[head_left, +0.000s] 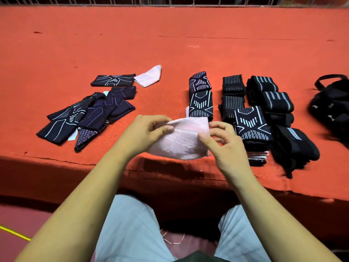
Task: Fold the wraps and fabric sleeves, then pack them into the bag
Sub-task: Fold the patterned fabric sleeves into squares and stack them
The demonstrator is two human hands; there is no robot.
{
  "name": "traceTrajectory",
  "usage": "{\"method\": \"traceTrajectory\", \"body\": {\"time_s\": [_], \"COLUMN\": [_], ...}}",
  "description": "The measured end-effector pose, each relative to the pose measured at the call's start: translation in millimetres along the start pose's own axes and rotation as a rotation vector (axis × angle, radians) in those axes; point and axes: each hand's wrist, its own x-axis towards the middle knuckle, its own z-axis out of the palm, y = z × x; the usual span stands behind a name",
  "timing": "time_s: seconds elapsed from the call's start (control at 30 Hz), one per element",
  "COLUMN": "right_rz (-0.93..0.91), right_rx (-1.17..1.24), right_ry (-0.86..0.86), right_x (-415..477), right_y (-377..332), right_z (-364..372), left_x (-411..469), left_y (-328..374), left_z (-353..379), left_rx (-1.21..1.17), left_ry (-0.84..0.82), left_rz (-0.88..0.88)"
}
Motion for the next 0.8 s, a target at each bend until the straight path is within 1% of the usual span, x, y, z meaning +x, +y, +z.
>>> {"method": "traceTrajectory", "body": {"time_s": [0.03,0.1,0.13,0.17,0.23,0.27,0.37,0.4,0.43,0.5,0.57,0.63,0.7,0.73,0.8], "right_rz": [0.000,0.047,0.079,0.098,0.088,0.085,0.141,0.177,0.208,0.260,0.299,0.279,0.256,0.260,0.293], "right_rx": [0.059,0.234,0.289,0.289,0.236,0.208,0.200,0.215,0.229,0.272,0.281,0.174,0.073,0.039,-0.041], "right_ry": [-0.002,-0.063,-0.086,-0.081,-0.013,0.029,0.097,0.105,0.103,0.067,0.039,0.020,0.025,0.046,0.093], "right_x": [2,4,4,3,0,0,2,2,3,3,1,0,1,2,4], "right_y": [1,7,9,11,18,23,36,42,47,56,62,66,68,70,71], "right_z": [-2,-3,-2,0,5,7,7,7,7,7,6,5,6,7,13], "left_x": [1,-1,-2,-3,-3,-4,-14,-19,-25,-31,-30,-28,-24,-23,-22], "left_y": [-2,-7,-9,-12,-20,-26,-55,-66,-75,-86,-87,-87,-90,-93,-96], "left_z": [-3,-3,-2,0,2,2,1,3,4,7,11,14,17,20,25], "left_rx": [-0.081,-0.315,-0.415,-0.458,-0.420,-0.366,-0.153,-0.156,-0.189,-0.252,-0.298,-0.331,-0.315,-0.293,-0.261], "left_ry": [-0.033,-0.105,-0.130,-0.142,-0.173,-0.224,-0.526,-0.576,-0.573,-0.485,-0.336,-0.086,0.161,0.228,0.292], "left_rz": [-0.037,-0.129,-0.169,-0.196,-0.225,-0.248,-0.345,-0.391,-0.431,-0.458,-0.462,-0.501,-0.570,-0.600,-0.629]}}
